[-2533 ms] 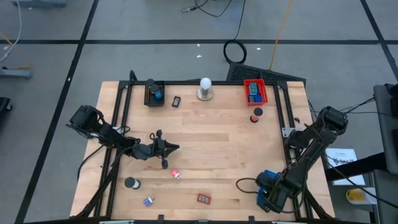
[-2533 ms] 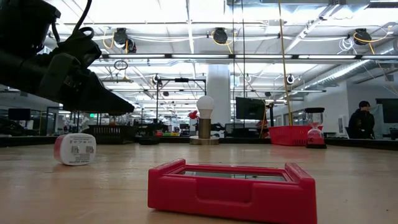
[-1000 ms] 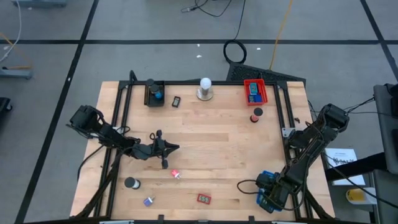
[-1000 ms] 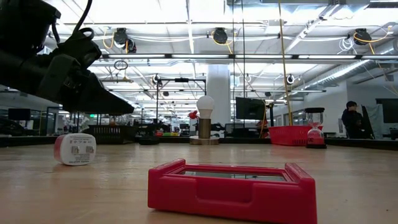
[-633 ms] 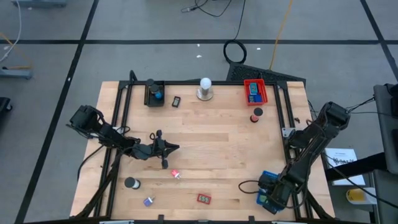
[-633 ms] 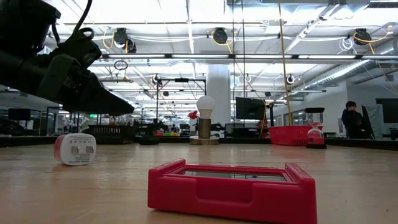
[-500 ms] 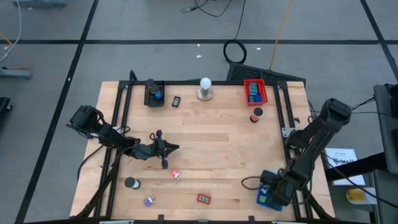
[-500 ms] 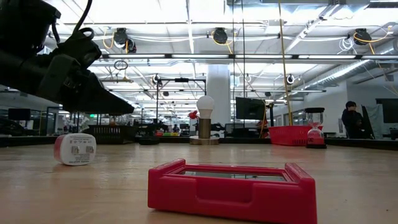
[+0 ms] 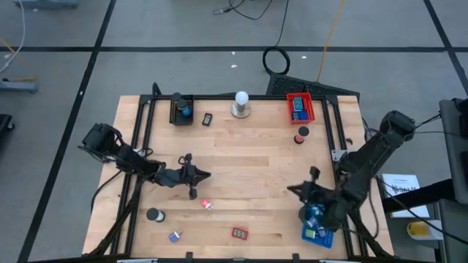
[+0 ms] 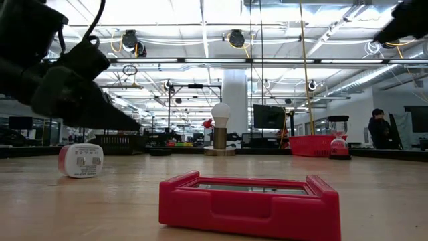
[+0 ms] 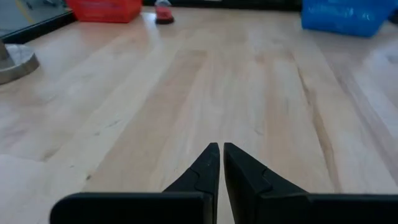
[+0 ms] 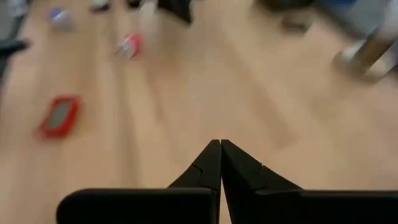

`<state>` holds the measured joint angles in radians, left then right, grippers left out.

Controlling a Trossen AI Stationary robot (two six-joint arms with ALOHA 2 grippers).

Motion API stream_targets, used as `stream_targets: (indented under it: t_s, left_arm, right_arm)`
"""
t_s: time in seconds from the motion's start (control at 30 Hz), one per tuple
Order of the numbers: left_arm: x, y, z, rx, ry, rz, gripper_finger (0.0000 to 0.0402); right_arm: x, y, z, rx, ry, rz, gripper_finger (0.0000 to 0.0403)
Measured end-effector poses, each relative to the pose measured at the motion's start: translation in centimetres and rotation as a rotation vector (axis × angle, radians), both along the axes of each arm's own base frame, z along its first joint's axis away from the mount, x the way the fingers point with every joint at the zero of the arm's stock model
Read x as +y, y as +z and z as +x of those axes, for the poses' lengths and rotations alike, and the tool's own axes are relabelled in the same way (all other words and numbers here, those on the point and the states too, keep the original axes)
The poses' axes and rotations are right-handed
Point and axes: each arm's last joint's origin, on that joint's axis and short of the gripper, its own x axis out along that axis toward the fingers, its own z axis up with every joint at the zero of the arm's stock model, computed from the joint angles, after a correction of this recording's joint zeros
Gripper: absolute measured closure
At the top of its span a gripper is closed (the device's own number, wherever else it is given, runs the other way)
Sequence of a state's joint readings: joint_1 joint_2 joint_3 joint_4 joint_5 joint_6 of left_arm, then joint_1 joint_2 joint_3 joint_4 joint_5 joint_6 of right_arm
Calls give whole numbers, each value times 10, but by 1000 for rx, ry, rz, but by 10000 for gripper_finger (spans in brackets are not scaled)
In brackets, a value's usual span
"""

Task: Pick & Place Office items
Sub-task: Put the white hourglass into the black bin

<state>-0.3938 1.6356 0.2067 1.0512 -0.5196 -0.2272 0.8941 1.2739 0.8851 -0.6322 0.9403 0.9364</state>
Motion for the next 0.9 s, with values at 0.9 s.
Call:
stream_targets:
  t_s: [0.9]
  left_arm:
    - [-52,78,33,35,-379,-111,371]
  right_arm:
    - [-96,-2,74,-590,167,-275,402]
